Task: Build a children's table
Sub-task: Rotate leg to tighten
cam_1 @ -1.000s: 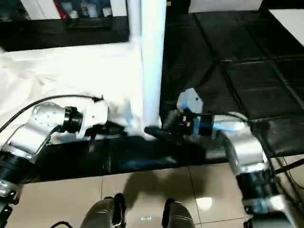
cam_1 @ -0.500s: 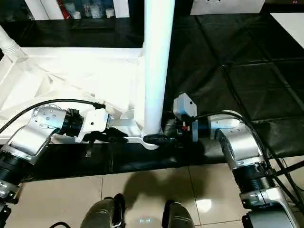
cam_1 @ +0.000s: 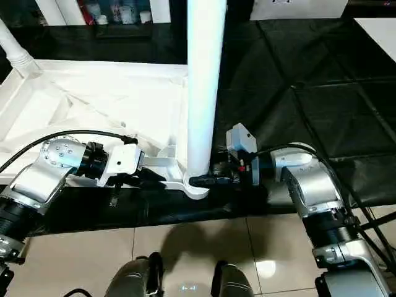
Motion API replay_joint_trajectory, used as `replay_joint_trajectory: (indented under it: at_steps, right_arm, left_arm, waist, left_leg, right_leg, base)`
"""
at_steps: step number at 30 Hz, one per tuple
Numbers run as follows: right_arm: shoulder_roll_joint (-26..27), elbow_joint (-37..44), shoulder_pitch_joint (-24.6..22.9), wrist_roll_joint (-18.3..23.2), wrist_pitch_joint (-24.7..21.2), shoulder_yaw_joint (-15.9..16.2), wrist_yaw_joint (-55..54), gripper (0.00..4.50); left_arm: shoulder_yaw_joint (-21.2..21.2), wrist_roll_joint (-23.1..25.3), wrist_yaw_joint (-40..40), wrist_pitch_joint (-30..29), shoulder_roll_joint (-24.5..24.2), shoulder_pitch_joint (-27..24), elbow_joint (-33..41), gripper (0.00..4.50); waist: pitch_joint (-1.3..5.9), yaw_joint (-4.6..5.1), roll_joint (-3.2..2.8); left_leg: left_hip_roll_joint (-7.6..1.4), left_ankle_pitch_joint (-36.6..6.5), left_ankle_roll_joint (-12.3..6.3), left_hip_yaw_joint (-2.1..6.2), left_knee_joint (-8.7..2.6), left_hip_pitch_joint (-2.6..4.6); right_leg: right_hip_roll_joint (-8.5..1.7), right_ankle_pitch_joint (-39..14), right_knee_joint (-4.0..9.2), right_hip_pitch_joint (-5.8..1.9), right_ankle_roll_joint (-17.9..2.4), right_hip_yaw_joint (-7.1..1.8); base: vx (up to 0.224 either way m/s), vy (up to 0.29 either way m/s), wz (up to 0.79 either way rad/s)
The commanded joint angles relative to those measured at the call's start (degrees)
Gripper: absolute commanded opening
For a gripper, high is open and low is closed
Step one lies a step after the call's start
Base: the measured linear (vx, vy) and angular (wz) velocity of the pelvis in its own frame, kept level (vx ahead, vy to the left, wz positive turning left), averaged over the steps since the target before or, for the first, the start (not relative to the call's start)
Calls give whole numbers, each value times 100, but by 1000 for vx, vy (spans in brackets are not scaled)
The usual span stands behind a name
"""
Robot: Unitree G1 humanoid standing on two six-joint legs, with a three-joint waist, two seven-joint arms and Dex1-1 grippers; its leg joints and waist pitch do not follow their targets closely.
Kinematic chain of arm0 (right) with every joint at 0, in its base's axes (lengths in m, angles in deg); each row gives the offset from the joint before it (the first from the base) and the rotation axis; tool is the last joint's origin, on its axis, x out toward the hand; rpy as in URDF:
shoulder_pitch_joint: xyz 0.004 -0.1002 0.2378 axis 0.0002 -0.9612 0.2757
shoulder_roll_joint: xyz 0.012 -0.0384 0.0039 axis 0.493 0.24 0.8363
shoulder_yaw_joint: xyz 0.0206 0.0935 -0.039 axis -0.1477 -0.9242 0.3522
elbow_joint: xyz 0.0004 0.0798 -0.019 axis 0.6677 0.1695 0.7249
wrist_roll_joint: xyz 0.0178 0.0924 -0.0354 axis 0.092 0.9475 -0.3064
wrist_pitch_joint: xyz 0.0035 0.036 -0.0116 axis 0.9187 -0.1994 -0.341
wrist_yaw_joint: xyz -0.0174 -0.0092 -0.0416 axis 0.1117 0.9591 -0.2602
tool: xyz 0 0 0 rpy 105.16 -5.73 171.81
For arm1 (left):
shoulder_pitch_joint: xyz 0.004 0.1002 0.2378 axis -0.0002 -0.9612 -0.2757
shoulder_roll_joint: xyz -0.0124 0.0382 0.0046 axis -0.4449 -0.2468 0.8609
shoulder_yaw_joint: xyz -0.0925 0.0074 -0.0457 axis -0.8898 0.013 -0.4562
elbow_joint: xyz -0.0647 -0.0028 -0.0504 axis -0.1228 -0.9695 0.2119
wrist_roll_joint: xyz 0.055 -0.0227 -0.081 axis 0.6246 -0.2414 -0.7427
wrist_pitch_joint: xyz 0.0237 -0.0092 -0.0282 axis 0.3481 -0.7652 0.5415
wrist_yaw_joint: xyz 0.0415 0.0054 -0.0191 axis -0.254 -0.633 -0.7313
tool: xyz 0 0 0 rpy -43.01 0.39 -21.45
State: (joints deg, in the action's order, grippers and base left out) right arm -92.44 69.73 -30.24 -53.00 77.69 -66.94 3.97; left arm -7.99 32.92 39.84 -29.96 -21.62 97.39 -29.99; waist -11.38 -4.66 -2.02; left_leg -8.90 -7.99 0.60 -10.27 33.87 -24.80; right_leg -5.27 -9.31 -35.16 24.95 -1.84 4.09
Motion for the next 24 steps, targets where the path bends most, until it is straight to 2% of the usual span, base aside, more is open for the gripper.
replay_joint_trajectory:
  at_steps: [1,7,11,12,13,15,16,17,19,20,21,23,24]
  right_arm:
    - [-34,19,-21,-27,-7,116,174,197]
    - [-11,154,-179,-4,-33,153,138,196]
    - [86,447,-483,22,-248,170,-174,195]
    - [102,476,-516,16,-276,170,-229,195]
    - [153,521,-576,-22,-405,164,-433,195]
    - [307,557,-654,-64,-522,95,-825,195]
    - [632,593,-723,-181,-893,-22,-1644,195]
    - [632,593,-723,-181,-893,-22,-1644,195]
    - [1115,545,-771,-319,-1033,-208,-2594,195]
    - [1115,545,-771,-319,-1033,-208,-2594,195]
    - [1452,481,-797,-528,-1103,-286,-3311,195]
    - [1664,480,-824,-629,-1088,-318,-3698,195]
    - [1735,498,-834,-638,-1100,-328,-3809,195]
  left_arm:
    - [273,135,223,58,-29,-44,16,0]
    - [202,107,103,-150,25,-43,-2,0]
    - [84,220,-350,-560,172,86,-132,0]
    - [66,230,-409,-598,193,104,-153,0]
    - [18,234,-540,-775,242,144,-181,0]
    - [-40,252,-721,-978,310,208,-216,0]
    - [-146,282,-1065,-1379,461,319,-252,0]
    - [-146,282,-1065,-1379,461,319,-252,0]
    - [-277,285,-1510,-1819,713,454,-306,0]
    - [-277,285,-1510,-1819,713,454,-306,0]
    - [-380,314,-1942,-2144,965,578,-394,0]
    - [-412,355,-2185,-2346,1117,653,-452,0]
    - [-405,371,-2234,-2410,1155,673,-464,0]
  waist:
    - [581,40,96]
    - [565,31,80]
    - [542,8,67]
    - [525,2,73]
    - [489,14,76]
    - [438,14,62]
    - [378,39,62]
    - [348,47,62]
    - [328,121,67]
    - [329,148,72]
    - [318,205,60]
    - [333,271,23]
    - [307,326,2]
  left_leg:
    - [-425,-950,-695,126,-371,243]
    - [-429,-1024,-670,131,-383,247]
    - [-437,-1119,-611,134,-403,266]
    - [-436,-1262,-567,140,-414,269]
    - [-430,-1487,-455,150,-448,267]
    - [-429,-1849,-289,166,-476,307]
    - [-428,-2418,3,211,-501,381]
    - [-422,-2571,108,227,-527,390]
    - [-381,-3173,412,328,-541,432]
    - [-377,-3233,458,340,-549,434]
    - [-369,-3387,495,350,-556,459]
    - [-370,-3622,565,389,-603,470]
    - [-387,-3852,585,407,-675,440]
  right_leg:
    - [-410,-1145,364,-318,-1499,-320]
    - [-407,-1206,377,-315,-1498,-318]
    - [-402,-1315,397,-296,-1473,-331]
    - [-416,-1514,428,-295,-1446,-333]
    - [-419,-1872,457,-300,-1368,-332]
    - [-432,-2425,517,-267,-1244,-335]
    - [-467,-3221,590,-237,-1053,-341]
    - [-464,-3442,614,-229,-981,-337]
    - [-500,-4257,699,-227,-591,-257]
    - [-502,-4297,712,-228,-528,-248]
    - [-485,-4317,744,-209,-453,-221]
    - [-460,-4165,774,-261,-377,-130]
    - [-416,-3920,763,-306,-342,-75]
  base:
    - [0,0,0]
    - [0,0,0]
    - [0,0,0]
    - [0,0,0]
    - [0,0,0]
    - [0,0,0]
    - [0,0,0]
    - [0,0,0]
    - [-58,13,-11]
    - [-65,17,-13]
    - [-64,27,-10]
    - [-64,39,-13]
    - [-56,53,-14]
